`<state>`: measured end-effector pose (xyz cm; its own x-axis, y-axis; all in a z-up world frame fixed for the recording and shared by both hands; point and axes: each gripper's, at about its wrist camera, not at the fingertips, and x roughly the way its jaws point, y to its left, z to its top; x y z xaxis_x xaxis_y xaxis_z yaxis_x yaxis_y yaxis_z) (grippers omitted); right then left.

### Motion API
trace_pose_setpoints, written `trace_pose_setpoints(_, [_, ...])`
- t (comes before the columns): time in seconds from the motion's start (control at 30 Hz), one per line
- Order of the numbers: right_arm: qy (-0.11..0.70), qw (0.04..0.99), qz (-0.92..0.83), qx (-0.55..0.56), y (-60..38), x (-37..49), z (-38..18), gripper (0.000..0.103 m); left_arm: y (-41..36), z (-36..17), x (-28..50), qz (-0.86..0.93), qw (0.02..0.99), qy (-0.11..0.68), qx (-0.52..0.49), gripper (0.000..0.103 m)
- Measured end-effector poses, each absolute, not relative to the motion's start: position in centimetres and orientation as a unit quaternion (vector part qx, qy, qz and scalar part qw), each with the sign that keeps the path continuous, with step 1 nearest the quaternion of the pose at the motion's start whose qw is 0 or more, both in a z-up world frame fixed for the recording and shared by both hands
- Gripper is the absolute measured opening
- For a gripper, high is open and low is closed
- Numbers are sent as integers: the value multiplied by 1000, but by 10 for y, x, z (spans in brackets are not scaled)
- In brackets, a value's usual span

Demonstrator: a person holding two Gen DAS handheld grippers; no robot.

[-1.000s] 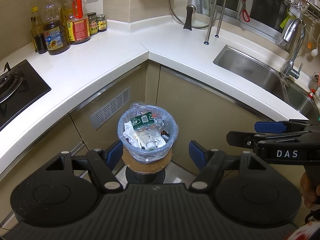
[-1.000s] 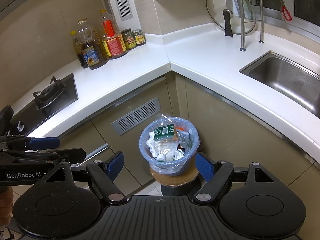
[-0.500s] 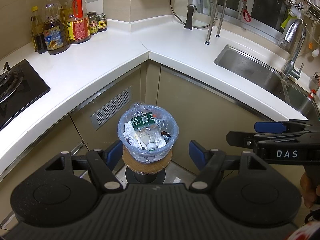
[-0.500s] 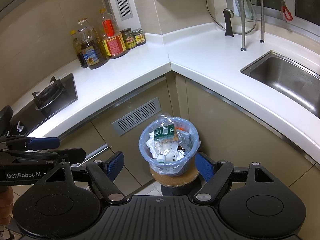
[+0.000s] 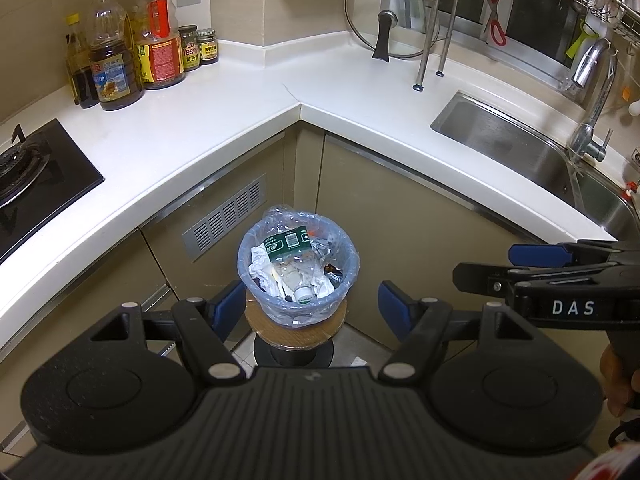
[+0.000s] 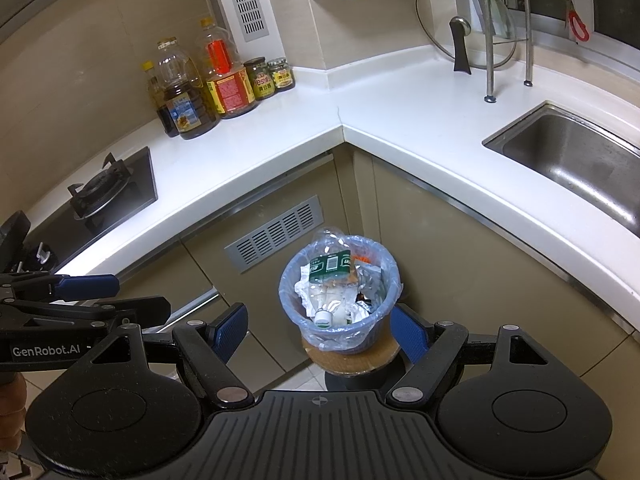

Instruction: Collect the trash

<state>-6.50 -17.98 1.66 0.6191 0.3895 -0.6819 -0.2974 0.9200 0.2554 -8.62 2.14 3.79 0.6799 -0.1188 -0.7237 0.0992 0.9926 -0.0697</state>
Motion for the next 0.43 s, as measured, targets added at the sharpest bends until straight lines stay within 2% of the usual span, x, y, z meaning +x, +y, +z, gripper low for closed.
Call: trace_pose_setpoints(0.43, [391,896,199,60,-184,-63,16,78,16,39,-88,-49,917,396,-14,72])
